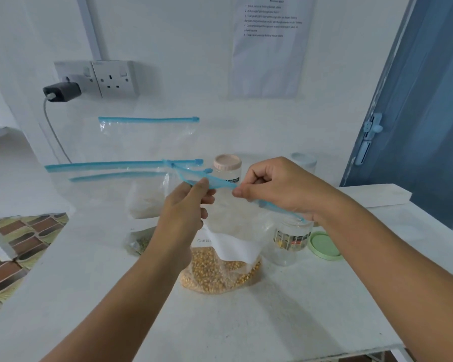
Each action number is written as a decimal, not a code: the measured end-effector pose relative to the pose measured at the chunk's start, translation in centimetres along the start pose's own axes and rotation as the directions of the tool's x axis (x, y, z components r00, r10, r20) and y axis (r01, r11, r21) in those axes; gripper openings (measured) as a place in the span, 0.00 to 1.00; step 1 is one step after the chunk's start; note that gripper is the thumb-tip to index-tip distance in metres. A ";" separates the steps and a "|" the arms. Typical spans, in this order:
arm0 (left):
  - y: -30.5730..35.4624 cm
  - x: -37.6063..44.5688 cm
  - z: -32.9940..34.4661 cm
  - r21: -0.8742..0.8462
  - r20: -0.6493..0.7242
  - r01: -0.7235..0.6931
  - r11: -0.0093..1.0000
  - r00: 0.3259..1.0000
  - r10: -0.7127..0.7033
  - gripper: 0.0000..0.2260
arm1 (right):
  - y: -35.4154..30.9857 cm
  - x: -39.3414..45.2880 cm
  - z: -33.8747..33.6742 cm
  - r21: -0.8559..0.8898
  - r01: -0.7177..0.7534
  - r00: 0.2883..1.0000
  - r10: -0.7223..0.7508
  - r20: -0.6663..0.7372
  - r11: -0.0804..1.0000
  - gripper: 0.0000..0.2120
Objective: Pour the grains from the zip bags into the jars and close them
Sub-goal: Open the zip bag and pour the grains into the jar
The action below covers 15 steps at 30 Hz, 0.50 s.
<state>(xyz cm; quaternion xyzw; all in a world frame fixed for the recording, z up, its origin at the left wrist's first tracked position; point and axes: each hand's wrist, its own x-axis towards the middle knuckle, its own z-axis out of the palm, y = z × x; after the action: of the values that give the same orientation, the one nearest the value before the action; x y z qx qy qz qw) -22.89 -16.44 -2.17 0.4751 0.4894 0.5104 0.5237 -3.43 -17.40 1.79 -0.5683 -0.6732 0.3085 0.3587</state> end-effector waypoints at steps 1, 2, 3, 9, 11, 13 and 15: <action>0.0 -0.1 -0.1 -0.003 0.004 0.000 1.000 1.000 0.000 0.10 | -0.1 -0.1 -0.1 0.021 -0.018 1.000 0.017 0.020 1.000 0.12; -0.1 -0.2 -0.2 0.003 0.008 -0.008 1.000 1.000 0.008 0.09 | -0.2 -0.2 -0.3 0.045 -0.037 0.998 0.035 0.048 0.998 0.12; -0.1 -0.3 -0.3 0.022 0.015 -0.020 1.000 1.000 0.020 0.09 | -0.3 -0.3 -0.6 0.067 -0.052 0.996 0.047 0.078 0.996 0.12; 1.4 -1.0 -0.5 0.129 0.165 -0.131 0.983 0.980 0.109 0.12 | -2.1 -0.4 0.4 -0.068 -0.045 0.969 0.060 0.238 0.997 0.26; 1.9 -1.2 -0.4 0.193 0.233 -0.160 0.968 0.966 0.114 0.12 | -2.6 -0.5 1.2 -0.083 -0.027 0.969 0.046 0.244 0.996 0.24; 1.8 -1.1 -0.6 0.219 0.278 -0.175 0.960 0.954 0.110 0.12 | -2.8 -0.6 1.3 -0.081 -0.024 0.977 0.041 0.209 0.996 0.17; 1.7 -1.0 -1.2 0.183 0.280 -0.172 0.968 0.953 0.116 0.13 | -2.6 -0.5 1.0 -0.058 -0.026 0.984 0.036 0.176 0.998 0.10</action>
<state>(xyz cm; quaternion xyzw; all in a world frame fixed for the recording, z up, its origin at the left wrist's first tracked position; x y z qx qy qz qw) -24.18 -17.40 -0.57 0.6254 0.4282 0.4258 0.4942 -5.66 -18.36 3.29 -0.5586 -0.7019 0.3446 0.2766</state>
